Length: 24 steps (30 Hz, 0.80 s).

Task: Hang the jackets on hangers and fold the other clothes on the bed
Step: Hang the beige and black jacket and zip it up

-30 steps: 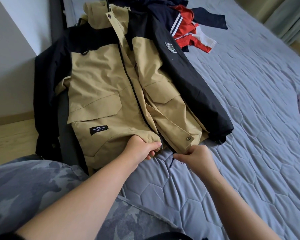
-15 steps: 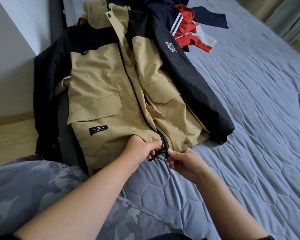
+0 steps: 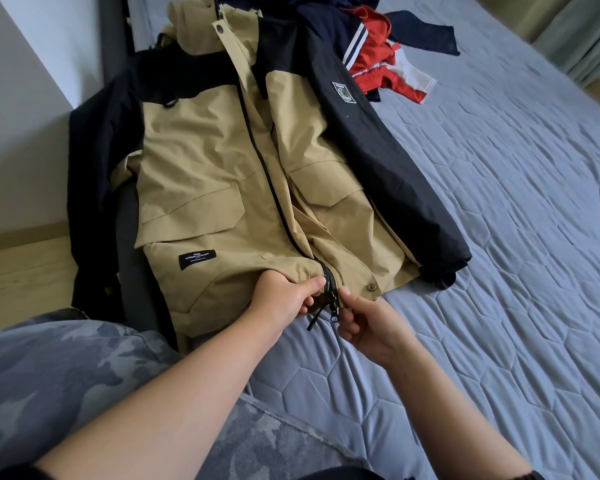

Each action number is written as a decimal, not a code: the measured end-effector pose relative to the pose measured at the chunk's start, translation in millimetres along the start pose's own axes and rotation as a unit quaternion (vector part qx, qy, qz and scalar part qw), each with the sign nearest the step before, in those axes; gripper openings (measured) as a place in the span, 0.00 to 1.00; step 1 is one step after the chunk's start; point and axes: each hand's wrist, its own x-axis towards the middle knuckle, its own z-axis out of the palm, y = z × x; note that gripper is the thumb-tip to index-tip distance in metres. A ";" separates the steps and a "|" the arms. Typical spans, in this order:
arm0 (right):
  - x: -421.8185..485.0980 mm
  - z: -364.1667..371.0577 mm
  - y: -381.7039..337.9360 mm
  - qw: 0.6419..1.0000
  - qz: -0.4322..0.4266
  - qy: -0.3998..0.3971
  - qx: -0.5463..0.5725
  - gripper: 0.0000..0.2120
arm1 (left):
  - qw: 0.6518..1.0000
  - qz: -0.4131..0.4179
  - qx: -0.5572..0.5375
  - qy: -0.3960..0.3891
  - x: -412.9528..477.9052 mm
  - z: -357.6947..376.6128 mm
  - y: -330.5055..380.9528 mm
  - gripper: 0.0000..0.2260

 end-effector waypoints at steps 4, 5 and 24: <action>-0.1 6.3 1.9 0.999 0.007 -0.003 0.034 0.09 | 1.000 0.017 -0.006 0.011 0.6 1.7 -1.8 0.08; 0.0 8.0 2.1 0.999 0.009 -0.002 0.043 0.10 | 1.000 0.023 -0.013 0.013 0.6 2.1 -2.2 0.08; -2.4 17.5 0.4 0.995 0.022 0.010 0.096 0.13 | 0.997 0.032 -0.052 0.038 1.7 4.3 -0.6 0.10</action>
